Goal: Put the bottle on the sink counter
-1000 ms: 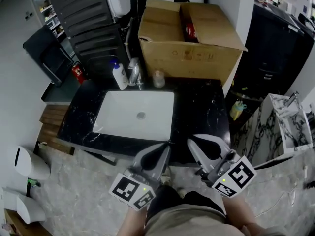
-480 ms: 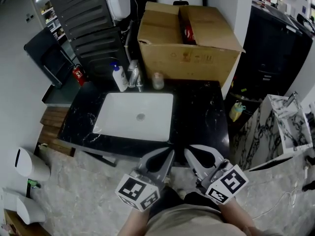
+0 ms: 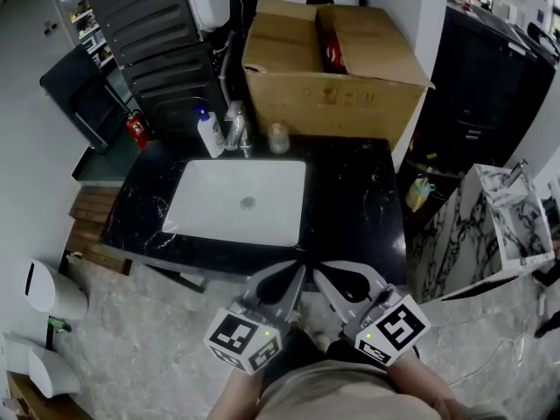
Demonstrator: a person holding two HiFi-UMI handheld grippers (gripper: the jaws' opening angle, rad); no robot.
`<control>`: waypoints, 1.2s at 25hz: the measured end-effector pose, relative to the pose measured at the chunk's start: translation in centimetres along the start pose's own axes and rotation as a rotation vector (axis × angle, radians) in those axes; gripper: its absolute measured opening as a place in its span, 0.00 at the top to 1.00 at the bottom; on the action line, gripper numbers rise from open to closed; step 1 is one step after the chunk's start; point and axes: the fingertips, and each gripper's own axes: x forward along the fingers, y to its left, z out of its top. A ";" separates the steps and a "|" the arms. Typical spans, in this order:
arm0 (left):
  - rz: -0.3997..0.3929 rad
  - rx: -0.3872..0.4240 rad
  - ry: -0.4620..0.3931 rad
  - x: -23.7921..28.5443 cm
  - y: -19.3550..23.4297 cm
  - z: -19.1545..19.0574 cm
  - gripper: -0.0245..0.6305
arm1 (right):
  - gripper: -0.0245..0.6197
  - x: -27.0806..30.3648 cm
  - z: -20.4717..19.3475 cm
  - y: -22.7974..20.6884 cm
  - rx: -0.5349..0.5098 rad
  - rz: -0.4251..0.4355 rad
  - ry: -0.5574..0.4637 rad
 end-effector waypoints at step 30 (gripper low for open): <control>0.031 -0.023 0.035 -0.7 1.0 -1.5 0.95 | 0.96 0.2 -0.9 0.5 -0.077 0.010 0.046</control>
